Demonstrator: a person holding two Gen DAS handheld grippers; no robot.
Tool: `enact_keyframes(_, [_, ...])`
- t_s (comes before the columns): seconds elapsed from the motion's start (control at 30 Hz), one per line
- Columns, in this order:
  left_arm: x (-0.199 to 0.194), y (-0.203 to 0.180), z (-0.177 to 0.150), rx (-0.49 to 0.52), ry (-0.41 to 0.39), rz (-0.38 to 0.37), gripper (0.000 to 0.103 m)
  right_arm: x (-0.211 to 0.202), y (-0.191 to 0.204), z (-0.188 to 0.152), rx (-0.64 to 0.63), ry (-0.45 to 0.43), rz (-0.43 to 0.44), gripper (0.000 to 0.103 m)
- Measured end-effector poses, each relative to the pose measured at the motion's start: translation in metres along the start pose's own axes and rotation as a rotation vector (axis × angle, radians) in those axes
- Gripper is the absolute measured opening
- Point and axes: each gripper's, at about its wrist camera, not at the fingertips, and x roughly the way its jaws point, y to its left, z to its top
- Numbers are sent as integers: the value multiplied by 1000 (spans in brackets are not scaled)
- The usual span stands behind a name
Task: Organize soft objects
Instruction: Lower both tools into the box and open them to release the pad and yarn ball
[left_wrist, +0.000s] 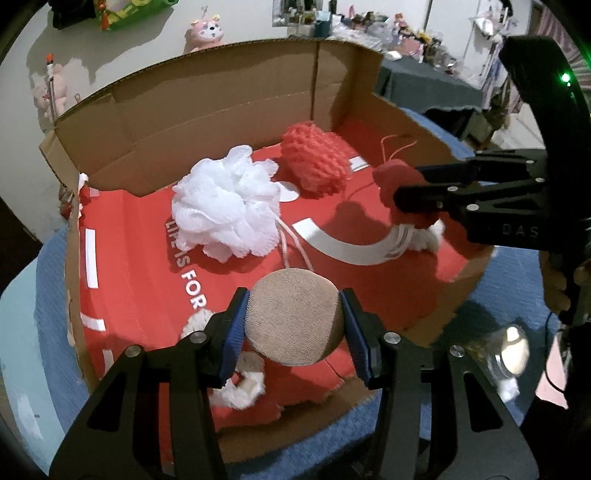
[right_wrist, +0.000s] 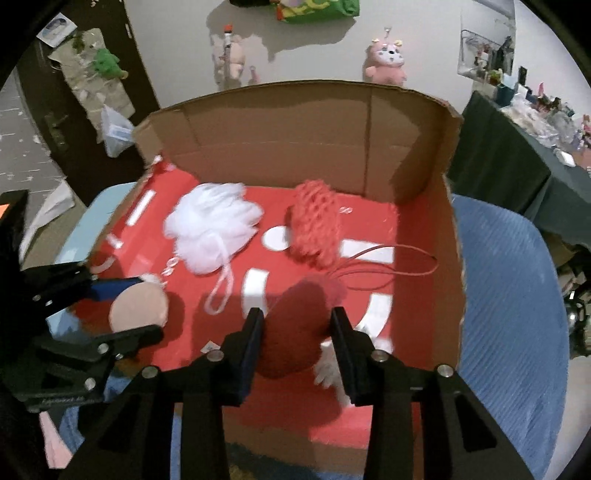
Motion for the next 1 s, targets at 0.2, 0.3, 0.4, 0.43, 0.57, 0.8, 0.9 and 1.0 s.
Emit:
enact_keyframes(0.2, [26, 5, 11, 11, 69, 72, 47, 25, -6, 12, -29, 50, -64, 40])
enact_keyframes(0.3, [37, 8, 14, 5, 99, 99, 47, 35, -8, 18, -50, 70, -100, 40])
enact_keyframes(0.4, [46, 13, 18, -5, 122, 108, 47, 42, -10, 22, -54, 79, -114, 40])
enact_keyframes(0.43, [49, 15, 19, -9, 127, 111, 47, 44, -11, 24, -59, 84, -118, 40])
enact_keyframes(0.57, [57, 23, 21, -40, 128, 105, 49, 56, -14, 29, -67, 96, -136, 41])
enact_keyframes(0.8, [58, 26, 21, -45, 111, 97, 49, 60, -27, 27, -50, 91, -121, 43])
enact_keyframes(0.9, [58, 25, 21, -35, 105, 104, 51, 59, -27, 25, -62, 93, -128, 44])
enact_keyframes(1.0, [54, 20, 21, -23, 88, 116, 55, 60, -23, 23, -82, 95, -144, 45])
